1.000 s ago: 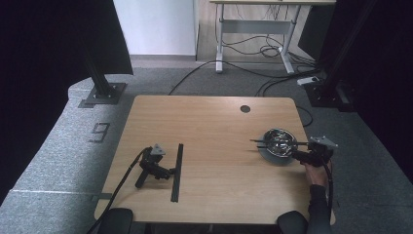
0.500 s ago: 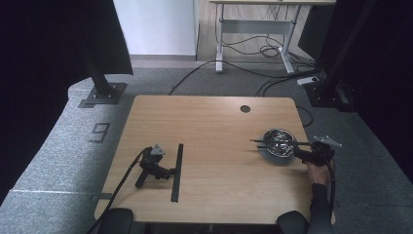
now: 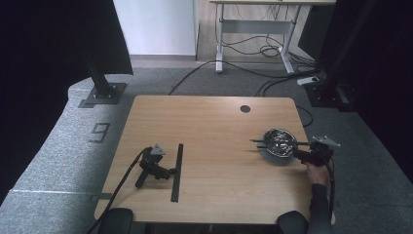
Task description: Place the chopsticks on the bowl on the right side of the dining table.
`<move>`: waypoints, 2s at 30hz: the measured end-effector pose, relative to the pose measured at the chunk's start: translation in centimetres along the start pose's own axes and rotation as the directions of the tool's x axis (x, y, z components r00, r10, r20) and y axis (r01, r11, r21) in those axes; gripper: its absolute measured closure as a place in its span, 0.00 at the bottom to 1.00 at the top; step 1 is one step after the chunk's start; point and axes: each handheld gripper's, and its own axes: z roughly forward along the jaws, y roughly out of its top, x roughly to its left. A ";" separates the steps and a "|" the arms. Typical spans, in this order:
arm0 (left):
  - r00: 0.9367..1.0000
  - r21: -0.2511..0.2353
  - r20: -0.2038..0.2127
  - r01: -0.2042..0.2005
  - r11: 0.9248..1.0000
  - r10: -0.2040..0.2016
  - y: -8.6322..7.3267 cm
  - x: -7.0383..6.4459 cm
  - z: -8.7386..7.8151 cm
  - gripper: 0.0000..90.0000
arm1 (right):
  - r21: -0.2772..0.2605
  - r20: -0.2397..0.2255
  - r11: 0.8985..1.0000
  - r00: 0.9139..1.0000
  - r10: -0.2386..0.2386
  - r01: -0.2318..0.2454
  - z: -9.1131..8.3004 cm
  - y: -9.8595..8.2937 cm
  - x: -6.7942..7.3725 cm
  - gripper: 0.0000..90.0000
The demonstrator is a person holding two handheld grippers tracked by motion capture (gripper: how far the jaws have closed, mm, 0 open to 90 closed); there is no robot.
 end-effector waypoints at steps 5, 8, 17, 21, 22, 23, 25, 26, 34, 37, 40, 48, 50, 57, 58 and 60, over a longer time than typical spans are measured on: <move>1.000 0.000 0.000 0.000 1.000 0.000 0.0 0.0 0.0 0.00 | 0.003 -0.010 1.000 1.000 0.028 -0.028 0.1 -0.1 -0.3 0.00; 1.000 0.000 0.000 0.000 1.000 0.000 0.0 0.0 0.0 0.00 | 0.010 -0.011 1.000 1.000 0.008 -0.008 0.2 0.0 0.1 0.00; 1.000 0.000 0.000 0.000 1.000 0.000 0.0 0.0 0.0 0.00 | 0.013 -0.025 1.000 1.000 -0.007 0.008 0.3 -0.1 0.7 0.00; 1.000 0.000 0.000 0.000 1.000 0.000 0.0 0.0 0.0 0.00 | 0.013 -0.032 1.000 0.999 -0.016 0.016 0.3 -0.1 0.9 0.00; 1.000 0.000 0.000 0.000 1.000 0.000 0.0 0.0 0.0 0.00 | 0.016 -0.033 1.000 0.999 -0.017 0.017 0.3 -0.1 0.9 0.00; 1.000 0.000 0.000 0.000 1.000 0.000 0.0 0.0 0.0 0.00 | 0.016 -0.034 1.000 0.999 -0.018 0.018 0.3 -0.1 1.0 0.00; 1.000 0.000 0.000 0.000 1.000 0.000 0.0 0.0 0.0 0.00 | 0.016 -0.036 1.000 0.999 -0.018 0.019 0.3 -0.1 1.0 0.01; 1.000 0.000 0.000 0.000 1.000 0.000 0.0 0.0 0.0 0.00 | 0.016 -0.037 1.000 0.999 -0.019 0.019 0.3 -0.1 1.0 0.01; 1.000 0.000 0.000 0.000 1.000 0.000 0.0 0.0 0.0 0.00 | 0.022 -0.045 0.999 0.999 -0.024 0.025 0.4 -0.1 1.1 0.01; 1.000 0.000 0.000 0.000 1.000 0.000 0.0 0.0 0.0 0.00 | 0.021 -0.048 0.999 0.999 -0.026 0.027 0.4 -0.1 1.2 0.01; 1.000 0.000 0.000 0.000 1.000 0.000 0.0 0.0 0.0 0.00 | 0.020 -0.044 0.999 0.999 -0.025 0.026 0.4 -0.1 1.2 0.01; 1.000 0.000 0.000 0.000 1.000 0.000 0.0 0.0 0.0 0.00 | 0.019 -0.042 1.000 0.999 -0.024 0.025 0.4 -0.1 1.1 0.01; 1.000 0.000 0.000 0.000 1.000 0.000 0.0 0.0 0.0 0.00 | 0.021 -0.040 0.999 0.999 -0.026 0.027 0.3 -0.1 1.1 0.01; 1.000 0.000 0.000 0.000 1.000 0.000 0.0 0.0 0.0 0.00 | 0.012 -0.035 1.000 0.999 -0.028 0.029 -0.4 0.3 1.1 0.00; 1.000 0.000 0.000 0.000 1.000 0.000 0.0 0.0 0.0 0.00 | 0.009 -0.034 1.000 0.999 -0.027 0.028 -0.6 0.3 1.0 0.00; 1.000 -0.001 0.000 0.001 1.000 -0.001 0.0 0.0 0.0 0.00 | 0.011 -0.038 0.999 0.999 -0.031 0.032 -1.0 0.4 1.0 0.00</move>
